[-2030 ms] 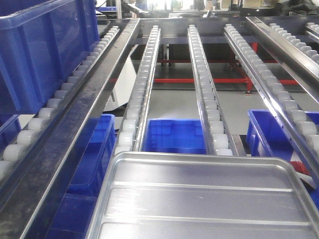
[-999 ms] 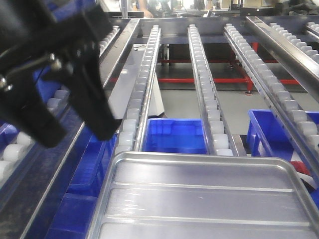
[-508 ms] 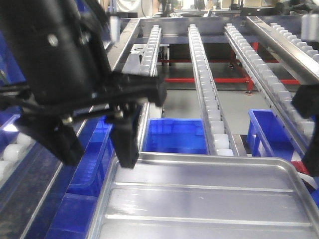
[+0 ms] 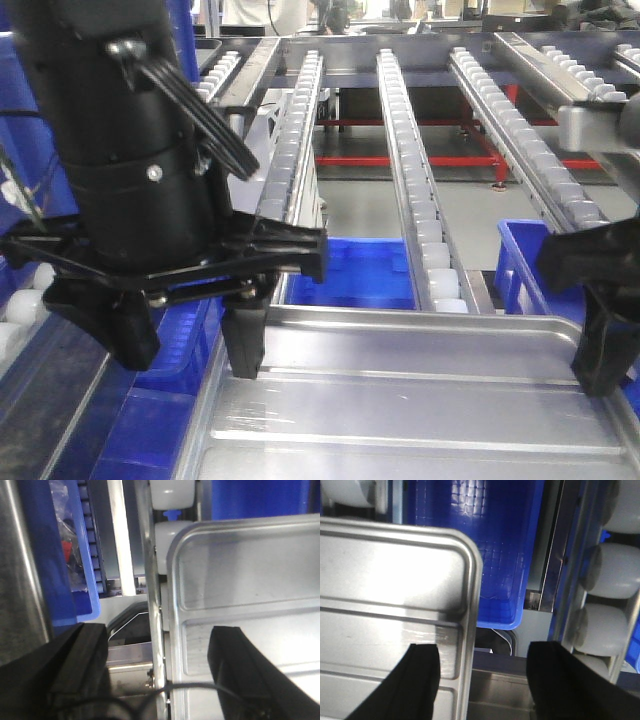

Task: Grab silver tray and stack on right shelf
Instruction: 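Lower both grippers onto opposite short edges of the silver tray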

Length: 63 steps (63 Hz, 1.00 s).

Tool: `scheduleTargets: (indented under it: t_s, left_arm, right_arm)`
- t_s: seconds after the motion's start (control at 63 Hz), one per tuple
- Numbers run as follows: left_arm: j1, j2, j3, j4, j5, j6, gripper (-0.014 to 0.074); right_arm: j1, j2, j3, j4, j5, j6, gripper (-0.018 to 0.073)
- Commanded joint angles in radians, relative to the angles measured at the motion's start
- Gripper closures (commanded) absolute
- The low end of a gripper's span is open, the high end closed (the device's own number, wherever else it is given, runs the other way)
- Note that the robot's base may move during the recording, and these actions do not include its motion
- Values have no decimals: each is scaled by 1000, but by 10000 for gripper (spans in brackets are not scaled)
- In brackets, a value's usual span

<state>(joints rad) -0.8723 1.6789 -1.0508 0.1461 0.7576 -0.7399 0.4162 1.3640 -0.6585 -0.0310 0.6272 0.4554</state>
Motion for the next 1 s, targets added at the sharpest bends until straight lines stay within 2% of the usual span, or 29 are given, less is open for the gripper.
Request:
scheduleTargets:
  t_s: [0.0,0.476,0.587,0.682,0.904,0.936,0.983]
  left_arm:
    - [1,-22,-29,3,-28,-24,248]
    - [1,25,-29,-23,-60,-24,248]
    - [1,25,-29,-21,-60,-24,264]
    - [1,25,-29,-17,-60,-24,327]
    - [1,25,-29,-13,-58,-24,609]
    - [1,25,-29,-13,-58,-24,699]
    - [1,25,-29,-13,-58,-24,693]
  right_arm:
    - [1,-2,-28,-14,-50,2,71]
    - [1,96,-26,-14,-94,1,71]
    - [1,108,-26,-14,-94,1,115]
    - [1,108,-26,-14,-94,1,226]
    - [1,108,-26,-14,-91,1,509]
    - [1,108,-26,-14,-91,1,506]
    - [1,108,-26,-14,-91,1,506]
